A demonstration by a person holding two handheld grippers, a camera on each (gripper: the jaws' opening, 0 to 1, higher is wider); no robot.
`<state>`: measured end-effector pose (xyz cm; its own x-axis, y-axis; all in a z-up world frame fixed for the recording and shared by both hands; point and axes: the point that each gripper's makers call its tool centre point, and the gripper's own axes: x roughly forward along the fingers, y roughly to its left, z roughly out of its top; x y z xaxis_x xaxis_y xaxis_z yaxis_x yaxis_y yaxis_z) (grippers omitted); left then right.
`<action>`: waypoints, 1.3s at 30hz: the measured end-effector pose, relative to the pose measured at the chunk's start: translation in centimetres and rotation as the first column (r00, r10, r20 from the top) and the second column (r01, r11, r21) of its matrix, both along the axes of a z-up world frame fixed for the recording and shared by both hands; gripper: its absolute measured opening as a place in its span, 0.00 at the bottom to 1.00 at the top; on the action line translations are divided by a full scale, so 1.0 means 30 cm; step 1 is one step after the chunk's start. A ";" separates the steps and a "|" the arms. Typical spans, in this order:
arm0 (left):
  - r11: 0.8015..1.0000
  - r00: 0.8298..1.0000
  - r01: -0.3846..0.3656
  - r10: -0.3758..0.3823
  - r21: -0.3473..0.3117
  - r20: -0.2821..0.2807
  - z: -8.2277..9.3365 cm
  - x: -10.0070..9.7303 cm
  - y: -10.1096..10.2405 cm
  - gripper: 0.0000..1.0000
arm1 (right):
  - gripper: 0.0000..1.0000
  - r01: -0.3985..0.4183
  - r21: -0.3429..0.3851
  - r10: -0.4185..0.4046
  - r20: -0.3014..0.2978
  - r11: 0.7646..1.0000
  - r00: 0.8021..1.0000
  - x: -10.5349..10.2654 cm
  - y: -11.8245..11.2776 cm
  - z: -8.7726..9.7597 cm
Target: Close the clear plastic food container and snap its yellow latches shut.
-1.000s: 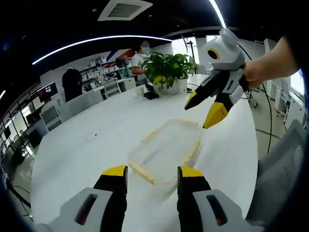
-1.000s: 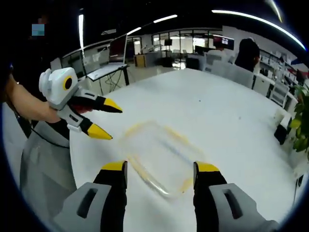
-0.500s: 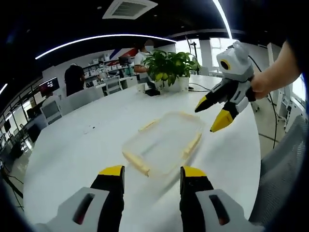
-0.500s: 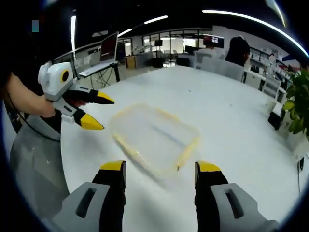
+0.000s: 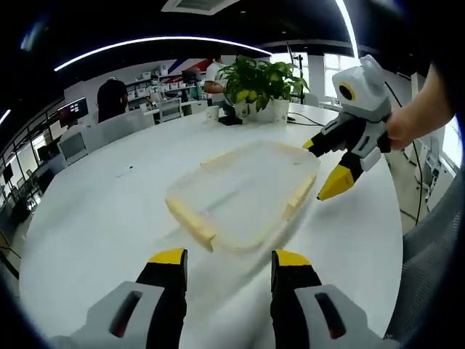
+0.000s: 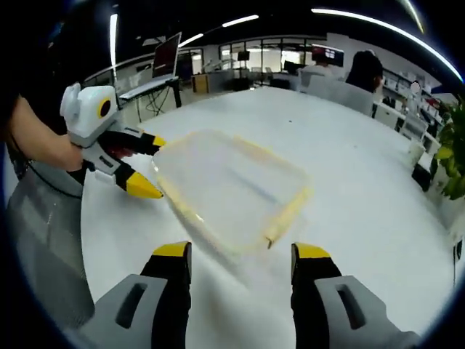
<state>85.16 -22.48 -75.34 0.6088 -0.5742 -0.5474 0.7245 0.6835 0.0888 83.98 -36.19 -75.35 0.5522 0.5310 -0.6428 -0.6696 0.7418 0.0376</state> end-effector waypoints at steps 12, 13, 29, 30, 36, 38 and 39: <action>0.999 0.999 0.032 -0.032 0.024 0.000 -0.037 0.018 -0.017 0.40 | 0.46 -0.021 0.007 0.021 0.016 1.000 1.000 0.014 0.021 -0.043; 0.999 0.999 0.038 -0.038 0.028 0.001 -0.039 0.017 -0.020 0.40 | 0.45 -0.019 0.008 0.019 0.018 1.000 1.000 0.016 0.020 -0.044; 0.996 0.998 0.057 -0.060 0.069 0.032 -0.035 0.041 0.022 0.37 | 0.40 -0.035 0.026 0.033 0.049 0.999 0.998 0.052 0.081 -0.022; 0.996 0.998 0.054 -0.056 0.073 0.034 -0.033 0.047 0.033 0.37 | 0.40 -0.033 0.038 0.031 0.045 0.999 0.998 0.056 0.092 -0.020; 0.995 0.998 0.040 -0.044 0.089 0.046 -0.024 0.070 0.076 0.37 | 0.40 -0.030 0.061 0.027 0.046 0.998 0.999 0.079 0.135 -0.019; 0.995 0.998 0.034 -0.038 0.090 0.044 -0.024 0.074 0.088 0.37 | 0.40 -0.033 0.062 0.030 0.049 0.998 0.998 0.086 0.150 -0.017; 0.995 0.998 0.031 -0.035 0.092 0.044 -0.024 0.076 0.094 0.37 | 0.40 -0.034 0.062 0.031 0.050 0.997 0.998 0.087 0.153 -0.017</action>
